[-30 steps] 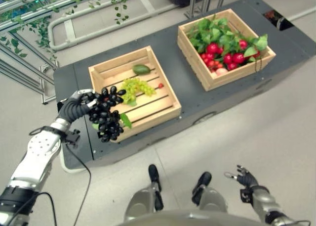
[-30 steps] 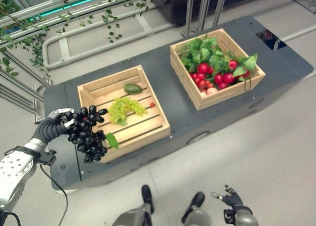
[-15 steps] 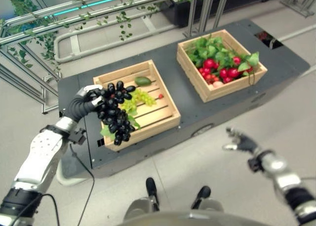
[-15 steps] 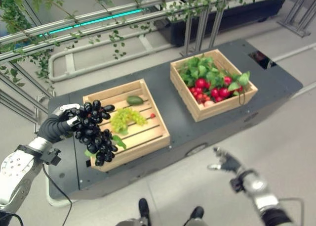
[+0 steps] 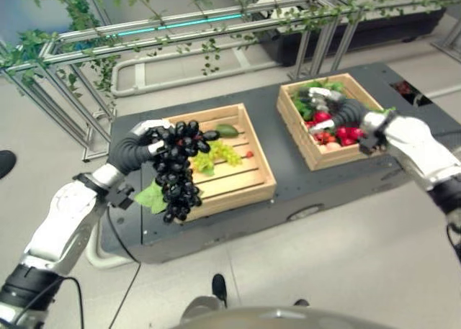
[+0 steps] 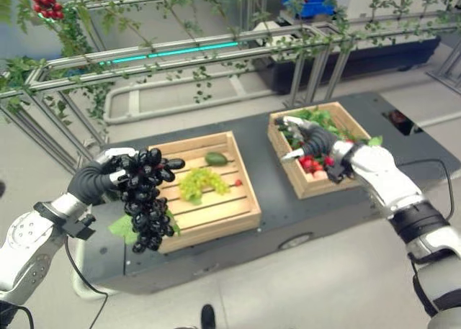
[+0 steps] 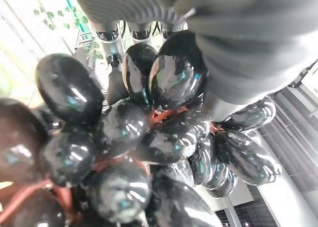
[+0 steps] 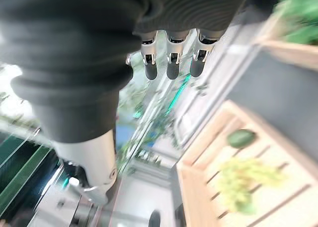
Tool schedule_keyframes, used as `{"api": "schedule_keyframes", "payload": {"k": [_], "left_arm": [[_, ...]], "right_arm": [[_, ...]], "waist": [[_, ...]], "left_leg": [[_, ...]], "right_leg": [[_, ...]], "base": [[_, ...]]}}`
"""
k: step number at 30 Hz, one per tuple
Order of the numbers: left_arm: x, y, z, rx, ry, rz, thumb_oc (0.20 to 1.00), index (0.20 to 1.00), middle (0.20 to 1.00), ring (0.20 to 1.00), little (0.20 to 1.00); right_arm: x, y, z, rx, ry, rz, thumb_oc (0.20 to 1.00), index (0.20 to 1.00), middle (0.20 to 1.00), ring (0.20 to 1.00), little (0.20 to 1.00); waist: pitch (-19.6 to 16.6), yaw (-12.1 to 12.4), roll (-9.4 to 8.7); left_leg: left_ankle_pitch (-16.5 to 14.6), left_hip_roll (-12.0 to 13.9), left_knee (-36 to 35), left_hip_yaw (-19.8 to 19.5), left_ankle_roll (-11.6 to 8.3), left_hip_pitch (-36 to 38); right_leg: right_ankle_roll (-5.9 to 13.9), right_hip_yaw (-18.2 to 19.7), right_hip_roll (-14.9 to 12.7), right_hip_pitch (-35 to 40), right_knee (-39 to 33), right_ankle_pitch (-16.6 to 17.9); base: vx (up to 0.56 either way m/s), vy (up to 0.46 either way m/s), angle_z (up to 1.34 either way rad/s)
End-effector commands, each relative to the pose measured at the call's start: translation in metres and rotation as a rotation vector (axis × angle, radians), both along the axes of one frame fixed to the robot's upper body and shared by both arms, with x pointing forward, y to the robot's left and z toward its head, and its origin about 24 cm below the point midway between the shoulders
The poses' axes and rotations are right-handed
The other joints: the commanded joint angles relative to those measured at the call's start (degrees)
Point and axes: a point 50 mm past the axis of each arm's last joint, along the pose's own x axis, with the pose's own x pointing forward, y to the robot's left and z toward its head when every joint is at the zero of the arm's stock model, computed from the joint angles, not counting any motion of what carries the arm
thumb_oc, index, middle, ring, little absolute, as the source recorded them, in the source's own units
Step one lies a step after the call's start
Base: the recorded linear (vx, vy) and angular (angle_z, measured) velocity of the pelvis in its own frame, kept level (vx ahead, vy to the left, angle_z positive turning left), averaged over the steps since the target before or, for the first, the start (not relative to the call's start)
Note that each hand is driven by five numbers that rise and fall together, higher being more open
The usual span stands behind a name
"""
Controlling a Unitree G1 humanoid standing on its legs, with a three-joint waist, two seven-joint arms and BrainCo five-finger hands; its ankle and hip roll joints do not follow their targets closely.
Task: Pick up the fruits from the basket on one side to the basket on the other side
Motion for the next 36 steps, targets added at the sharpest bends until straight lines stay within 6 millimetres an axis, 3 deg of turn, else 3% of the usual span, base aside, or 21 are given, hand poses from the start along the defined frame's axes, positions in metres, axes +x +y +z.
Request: {"api": "schedule_keyframes", "payload": {"k": [1, 2, 12, 25, 36], "left_arm": [[0.003, -0.021, 0.036, -0.072, -0.174, -0.107, 0.200, 0.200, 0.200, 0.200, 0.200], [0.004, -0.027, 0.038, -0.072, -0.183, -0.131, 0.200, 0.200, 0.200, 0.200, 0.200], [0.009, -0.046, 0.042, -0.108, -0.213, -0.190, 0.200, 0.200, 0.200, 0.200, 0.200], [0.017, -0.060, 0.052, -0.106, -0.258, -0.223, 0.200, 0.200, 0.200, 0.200, 0.200], [0.020, -0.067, 0.053, -0.105, -0.267, -0.246, 0.200, 0.200, 0.200, 0.200, 0.200]], "right_arm": [[0.000, 0.028, 0.017, 0.072, -0.047, 0.119, 1.000, 1.000, 1.000, 1.000, 1.000], [-0.001, 0.044, 0.020, 0.042, -0.039, 0.185, 1.000, 1.000, 1.000, 1.000, 1.000], [-0.006, 0.091, 0.020, 0.032, 0.006, 0.362, 1.000, 1.000, 1.000, 1.000, 1.000], [-0.014, 0.129, -0.003, 0.010, 0.098, 0.487, 1.000, 1.000, 1.000, 1.000, 1.000], [-0.030, 0.153, -0.005, 0.034, 0.169, 0.633, 1.000, 1.000, 1.000, 1.000, 1.000]], "waist": [[-2.5, 0.9, -2.42], [-2.7, 1.1, -2.64], [-3.4, 1.3, -2.63], [-3.8, 1.2, -2.60], [-3.9, 1.0, -2.75]], "left_leg": [[-7.4, -2.2, 0.3, 0.2, -3.44, 5.1], [-7.4, -2.2, 0.3, 0.2, -3.44, 5.3], [-7.3, -2.1, 0.2, 0.2, -3.39, 5.6], [-7.4, -1.6, 0.2, 0.3, -3.33, 6.0], [-7.4, -1.5, 0.1, 0.6, -3.34, 6.2]], "right_leg": [[3.24, 0.8, -0.2, -4.2, -2.9, 6.2], [3.12, 0.8, -0.1, -4.0, -2.8, 6.0], [2.64, 0.8, 0.5, -3.5, -2.9, 5.5], [2.18, 1.2, 1.0, -3.2, -2.7, 4.9], [2.05, 1.3, 1.2, -3.0, -2.9, 4.9]], "base": [[0.01, -0.008, 0.09], [0.00, -0.011, 0.04], [0.00, -0.001, 0.00], [0.00, 0.000, 0.00], [0.00, 0.000, 0.00]]}}
